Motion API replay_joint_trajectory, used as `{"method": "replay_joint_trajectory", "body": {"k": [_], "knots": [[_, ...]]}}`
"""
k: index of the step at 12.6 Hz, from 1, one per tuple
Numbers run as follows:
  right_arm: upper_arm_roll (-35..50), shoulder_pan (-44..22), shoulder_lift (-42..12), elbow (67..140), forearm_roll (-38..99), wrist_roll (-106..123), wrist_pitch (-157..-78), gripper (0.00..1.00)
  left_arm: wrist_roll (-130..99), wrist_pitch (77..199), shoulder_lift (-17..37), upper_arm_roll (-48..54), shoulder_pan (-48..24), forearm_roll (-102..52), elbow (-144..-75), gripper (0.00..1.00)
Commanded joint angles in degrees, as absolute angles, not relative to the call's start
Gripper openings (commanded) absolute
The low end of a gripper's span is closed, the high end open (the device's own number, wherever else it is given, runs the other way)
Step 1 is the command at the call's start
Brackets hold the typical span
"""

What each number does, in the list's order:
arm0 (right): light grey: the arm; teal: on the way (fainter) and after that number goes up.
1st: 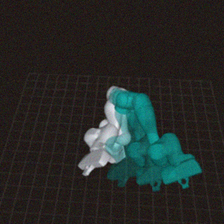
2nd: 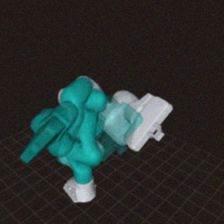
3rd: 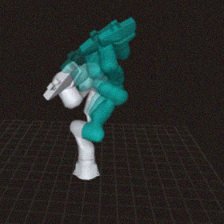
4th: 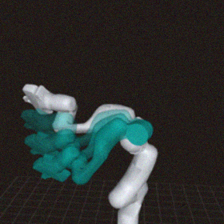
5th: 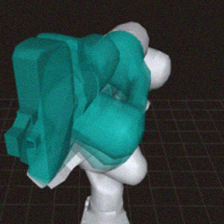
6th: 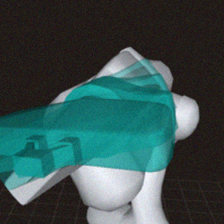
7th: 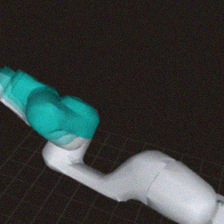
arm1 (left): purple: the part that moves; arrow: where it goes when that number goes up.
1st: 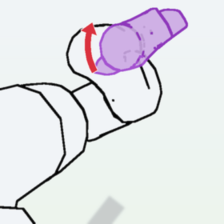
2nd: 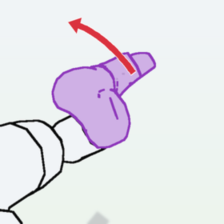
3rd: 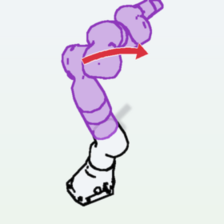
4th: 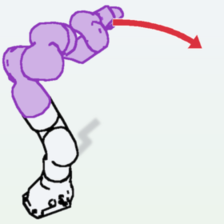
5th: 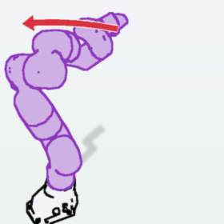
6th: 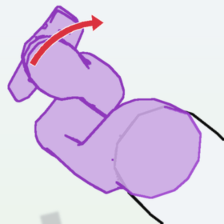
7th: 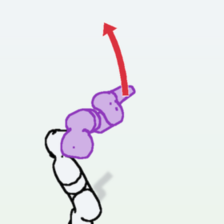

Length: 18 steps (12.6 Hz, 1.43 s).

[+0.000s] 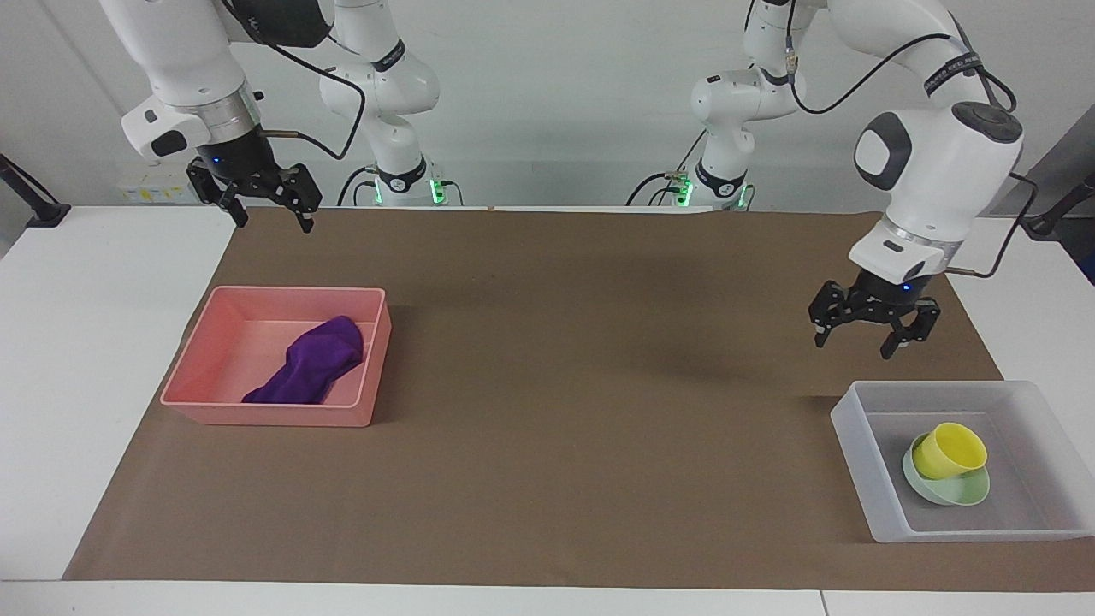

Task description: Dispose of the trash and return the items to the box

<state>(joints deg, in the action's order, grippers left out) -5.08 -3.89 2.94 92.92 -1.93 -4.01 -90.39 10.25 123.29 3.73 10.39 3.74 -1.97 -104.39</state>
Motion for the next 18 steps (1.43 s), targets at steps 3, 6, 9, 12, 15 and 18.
{"method": "replay_joint_trajectory", "body": {"k": [3, 6, 9, 12, 15, 18], "knots": [[-4.83, -3.52, 4.13, 94.22, -2.02, -2.99, -90.44, 1.00, 2.21, 115.60, -0.17, 9.75, -3.50, 2.81, -103.64, 1.00], [-4.83, -3.52, 4.13, 94.22, -2.02, -2.99, -90.44, 1.00, 1.93, 106.29, 0.09, 9.84, -3.52, 2.73, -96.62, 1.00], [-4.83, -3.52, 4.22, 94.31, -2.02, -2.90, -90.35, 1.00, 1.93, 94.69, 3.24, 9.58, -2.81, 2.20, -85.99, 1.00], [-4.83, -3.52, 4.22, 94.31, -2.02, -2.90, -90.44, 1.00, 2.29, 94.48, 2.03, 9.67, -2.99, 2.29, -87.53, 1.00], [-4.83, -3.34, 4.22, 94.39, -2.11, -2.90, -90.44, 1.00, 1.50, 92.82, 1.76, 9.76, -3.43, 1.85, -87.10, 1.00], [-4.83, -3.34, 4.31, 94.57, -2.11, -2.90, -90.44, 1.00, 1.41, 91.24, 2.02, 8.97, -3.08, -0.16, -86.40, 1.00]]}}
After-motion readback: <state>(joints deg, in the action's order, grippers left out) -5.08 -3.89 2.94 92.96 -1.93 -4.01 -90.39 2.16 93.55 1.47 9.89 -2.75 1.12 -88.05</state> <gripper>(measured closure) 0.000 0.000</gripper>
